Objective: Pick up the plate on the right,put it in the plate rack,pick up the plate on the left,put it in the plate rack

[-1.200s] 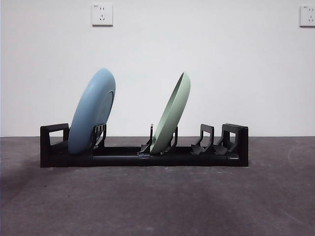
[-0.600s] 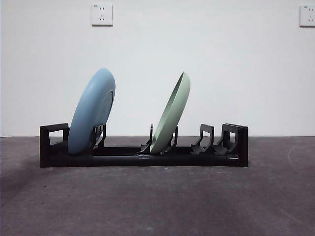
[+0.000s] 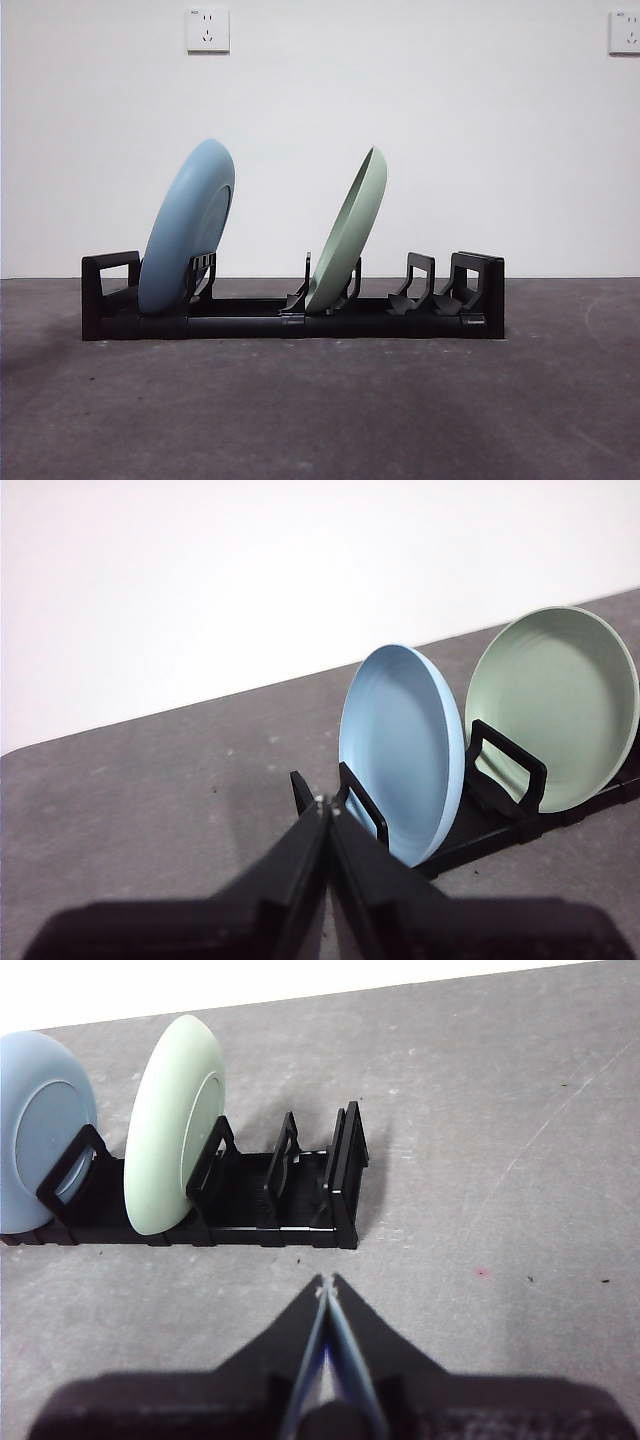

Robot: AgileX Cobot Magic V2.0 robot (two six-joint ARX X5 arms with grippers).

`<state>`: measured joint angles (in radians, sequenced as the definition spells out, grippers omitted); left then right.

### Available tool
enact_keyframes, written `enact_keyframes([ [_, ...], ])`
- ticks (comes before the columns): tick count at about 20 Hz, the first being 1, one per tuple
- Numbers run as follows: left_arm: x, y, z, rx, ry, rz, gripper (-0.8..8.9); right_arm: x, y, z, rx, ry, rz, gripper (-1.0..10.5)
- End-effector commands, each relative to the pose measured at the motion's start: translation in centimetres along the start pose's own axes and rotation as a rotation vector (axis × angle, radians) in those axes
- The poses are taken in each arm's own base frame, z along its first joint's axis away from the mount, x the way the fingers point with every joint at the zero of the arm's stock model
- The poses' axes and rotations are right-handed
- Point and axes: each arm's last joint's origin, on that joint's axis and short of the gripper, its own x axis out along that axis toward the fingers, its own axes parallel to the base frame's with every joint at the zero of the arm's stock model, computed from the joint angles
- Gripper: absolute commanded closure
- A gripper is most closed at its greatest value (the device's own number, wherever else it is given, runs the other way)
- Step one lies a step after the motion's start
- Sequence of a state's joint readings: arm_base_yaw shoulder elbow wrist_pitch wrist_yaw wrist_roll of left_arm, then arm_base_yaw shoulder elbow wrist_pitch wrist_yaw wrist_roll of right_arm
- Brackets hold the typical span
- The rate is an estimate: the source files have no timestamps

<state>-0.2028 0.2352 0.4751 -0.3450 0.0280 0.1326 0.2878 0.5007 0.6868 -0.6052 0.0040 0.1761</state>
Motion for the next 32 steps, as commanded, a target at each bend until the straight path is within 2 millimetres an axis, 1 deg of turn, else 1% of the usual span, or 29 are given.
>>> enact_keyframes([
  [1,0.3,0.1,-2.8,0.0,-0.005,-0.009,8.17,0.1,0.0,-0.2,0.009,0.0,-0.003,9.4],
  [5,1.0,0.2,-7.3,-0.028,0.066,0.046,8.17,0.1,0.0,-0.2,0.009,0.0,-0.002,9.4],
  [7,1.4,0.1,-8.8,-0.035,0.093,0.057,8.17,0.1,0.0,-0.2,0.009,0.0,-0.002,9.4],
  [10,1.9,0.1,-10.4,-0.045,0.104,0.067,8.17,0.1,0.0,-0.2,0.009,0.0,-0.002,9.4],
  [14,2.2,0.0,-12.0,-0.05,0.124,0.094,8.17,0.1,0.0,-0.2,0.009,0.0,-0.002,9.4],
  [15,2.2,0.0,-12.2,-0.052,0.125,0.094,8.17,0.1,0.0,-0.2,0.009,0.0,-0.002,9.4],
  [32,2.2,0.0,-12.2,-0.061,0.114,0.092,8.17,0.1,0.0,-0.2,0.009,0.001,-0.002,9.4],
])
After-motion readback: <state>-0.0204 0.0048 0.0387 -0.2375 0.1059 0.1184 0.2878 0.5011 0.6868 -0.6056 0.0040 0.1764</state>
